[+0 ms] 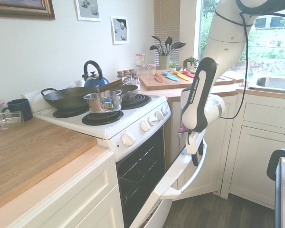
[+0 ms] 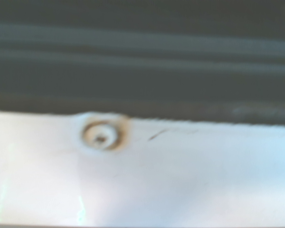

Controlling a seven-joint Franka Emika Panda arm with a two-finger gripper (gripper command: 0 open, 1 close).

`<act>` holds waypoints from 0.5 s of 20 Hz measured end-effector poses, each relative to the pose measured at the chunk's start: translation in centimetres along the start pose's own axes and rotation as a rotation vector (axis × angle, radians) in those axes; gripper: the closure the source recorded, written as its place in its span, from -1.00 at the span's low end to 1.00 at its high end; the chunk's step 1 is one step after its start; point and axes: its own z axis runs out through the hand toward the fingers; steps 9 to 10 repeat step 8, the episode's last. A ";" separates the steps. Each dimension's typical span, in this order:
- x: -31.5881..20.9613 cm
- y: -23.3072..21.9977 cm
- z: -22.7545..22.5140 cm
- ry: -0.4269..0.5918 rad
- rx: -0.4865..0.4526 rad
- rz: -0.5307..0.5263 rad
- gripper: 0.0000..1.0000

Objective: Open the oven

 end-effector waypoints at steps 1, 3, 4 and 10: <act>0.1 0.1 0.0 0.000 0.001 0.000 -1.00; 0.2 0.5 -0.5 0.004 0.004 0.002 -1.00; 0.2 0.7 -1.3 0.007 0.006 0.005 -1.00; -1.1 0.8 -7.2 0.061 0.060 -0.012 -1.00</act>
